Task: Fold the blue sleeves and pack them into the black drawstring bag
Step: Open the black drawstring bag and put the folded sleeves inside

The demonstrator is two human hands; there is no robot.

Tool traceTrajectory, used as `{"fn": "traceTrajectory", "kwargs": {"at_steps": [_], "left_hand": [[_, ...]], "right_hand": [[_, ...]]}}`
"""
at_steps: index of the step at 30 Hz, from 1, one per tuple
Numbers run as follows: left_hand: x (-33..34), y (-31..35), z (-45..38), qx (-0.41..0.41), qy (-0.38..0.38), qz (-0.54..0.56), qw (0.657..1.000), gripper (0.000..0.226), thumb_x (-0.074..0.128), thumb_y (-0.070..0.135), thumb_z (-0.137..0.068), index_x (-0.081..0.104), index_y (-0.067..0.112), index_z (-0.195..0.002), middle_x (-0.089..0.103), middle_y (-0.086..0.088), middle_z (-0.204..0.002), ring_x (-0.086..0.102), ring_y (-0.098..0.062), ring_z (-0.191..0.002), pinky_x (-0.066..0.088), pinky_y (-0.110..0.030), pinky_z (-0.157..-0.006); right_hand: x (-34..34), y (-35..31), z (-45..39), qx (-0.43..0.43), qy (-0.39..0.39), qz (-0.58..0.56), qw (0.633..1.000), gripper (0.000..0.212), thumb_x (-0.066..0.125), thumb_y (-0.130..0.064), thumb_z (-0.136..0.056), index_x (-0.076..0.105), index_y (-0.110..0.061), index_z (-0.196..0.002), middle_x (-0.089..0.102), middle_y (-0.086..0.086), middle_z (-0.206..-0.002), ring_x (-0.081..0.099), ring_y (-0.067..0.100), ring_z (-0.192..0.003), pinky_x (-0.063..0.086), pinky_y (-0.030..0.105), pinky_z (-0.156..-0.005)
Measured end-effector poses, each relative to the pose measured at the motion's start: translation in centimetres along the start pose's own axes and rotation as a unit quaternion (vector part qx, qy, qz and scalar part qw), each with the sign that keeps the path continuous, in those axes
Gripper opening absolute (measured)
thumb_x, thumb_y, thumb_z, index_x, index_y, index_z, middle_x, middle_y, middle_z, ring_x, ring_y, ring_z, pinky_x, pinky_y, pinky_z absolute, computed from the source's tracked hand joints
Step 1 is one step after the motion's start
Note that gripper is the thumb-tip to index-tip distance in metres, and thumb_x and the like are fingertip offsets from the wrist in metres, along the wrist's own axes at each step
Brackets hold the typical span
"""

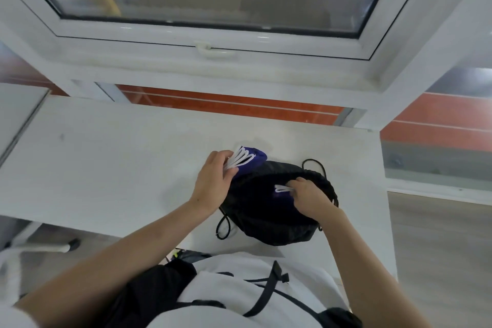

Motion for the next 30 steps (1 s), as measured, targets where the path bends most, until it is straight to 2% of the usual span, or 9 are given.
{"fn": "traceTrajectory", "kwargs": {"at_steps": [4,7,10,13,15,20,23,27,30], "left_hand": [[-0.9,0.7,0.1,0.016,0.019,-0.002,1.0,0.031,0.061,0.021,-0.101,0.058,0.017,-0.131,0.059,0.004,-0.119,0.056,-0.008,-0.101,0.041,-0.015,-0.083],[-1.6,1.8,0.1,0.046,0.028,-0.002,0.999,0.031,0.06,0.021,-0.101,0.058,0.018,-0.133,0.06,0.005,-0.121,0.057,-0.007,-0.104,0.045,-0.01,-0.085],[-1.6,3.7,0.2,0.092,0.024,-0.02,0.995,0.034,0.06,0.023,-0.102,0.059,0.015,-0.135,0.06,0.005,-0.123,0.057,-0.006,-0.107,0.04,-0.004,-0.088],[-0.4,5.5,0.2,0.145,0.0,-0.046,0.988,0.036,0.059,0.025,-0.102,0.059,0.013,-0.137,0.061,0.001,-0.126,0.057,-0.011,-0.113,0.042,-0.017,-0.097],[0.7,6.4,0.3,0.18,-0.017,-0.053,0.982,0.036,0.059,0.024,-0.102,0.059,0.013,-0.136,0.061,0.0,-0.125,0.058,-0.014,-0.113,0.045,-0.024,-0.099],[2.5,7.3,0.1,0.22,-0.04,-0.05,0.973,0.035,0.06,0.023,-0.102,0.061,0.012,-0.134,0.062,-0.002,-0.123,0.058,-0.016,-0.11,0.047,-0.027,-0.098],[2.8,6.4,-0.2,0.187,-0.053,-0.027,0.981,0.04,0.058,0.036,-0.102,0.06,0.016,-0.136,0.061,0.001,-0.126,0.054,-0.013,-0.116,0.048,-0.032,-0.101],[2.3,0.9,-0.3,0.03,-0.025,-0.046,0.998,0.055,0.051,0.054,-0.1,0.046,0.023,-0.145,0.051,-0.003,-0.14,0.045,-0.02,-0.131,0.049,-0.04,-0.104],[4.3,-3.8,0.4,-0.109,-0.113,-0.097,0.983,0.078,0.061,0.057,-0.093,0.028,0.022,-0.153,0.045,-0.012,-0.145,0.041,-0.031,-0.137,0.047,-0.049,-0.105]], "right_hand": [[0.3,0.3,-0.4,0.004,0.033,0.004,0.999,0.038,0.051,-0.015,-0.102,0.065,-0.02,-0.137,0.063,0.008,-0.133,0.055,0.034,-0.124,0.048,0.047,-0.106],[-2.4,-1.0,0.7,-0.041,0.119,-0.041,0.991,0.033,0.061,-0.014,-0.097,0.069,-0.016,-0.129,0.068,0.004,-0.12,0.063,0.028,-0.115,0.051,0.042,-0.101],[-6.8,-3.0,2.9,-0.088,0.214,-0.148,0.962,0.035,0.074,-0.022,-0.094,0.067,-0.018,-0.129,0.066,-0.003,-0.113,0.065,0.015,-0.102,0.056,0.034,-0.094],[-9.9,-5.3,4.2,-0.128,0.229,-0.179,0.948,0.056,0.075,-0.033,-0.094,0.053,-0.024,-0.144,0.056,-0.01,-0.131,0.057,0.005,-0.109,0.047,0.016,-0.094],[-10.7,-6.8,4.6,-0.154,0.215,-0.171,0.949,0.063,0.075,-0.039,-0.093,0.048,-0.027,-0.149,0.053,-0.011,-0.137,0.054,0.003,-0.113,0.042,0.011,-0.095],[-11.0,-8.2,5.4,-0.191,0.256,-0.084,0.944,0.054,0.073,-0.035,-0.096,0.057,-0.016,-0.144,0.07,0.001,-0.124,0.06,0.018,-0.107,0.053,0.031,-0.087],[-10.9,-7.0,5.9,-0.141,0.287,-0.095,0.943,0.042,0.069,-0.029,-0.099,0.063,-0.009,-0.136,0.072,0.006,-0.121,0.065,0.024,-0.105,0.056,0.038,-0.089],[-9.0,-3.2,6.3,0.003,0.243,-0.227,0.943,0.038,0.066,-0.034,-0.101,0.058,-0.018,-0.135,0.07,-0.004,-0.104,0.064,0.013,-0.087,0.05,0.026,-0.081],[-7.4,-1.9,6.6,0.032,0.206,-0.34,0.917,0.027,0.063,-0.026,-0.102,0.058,-0.021,-0.129,0.069,-0.009,-0.096,0.066,0.0,-0.081,0.049,0.014,-0.072]]}}
Point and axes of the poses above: each hand's wrist, its own z-axis away from the middle knuckle, its own x-axis out of the palm, y = z × x, the point moved 9 cm from there along -z, towards the middle knuckle
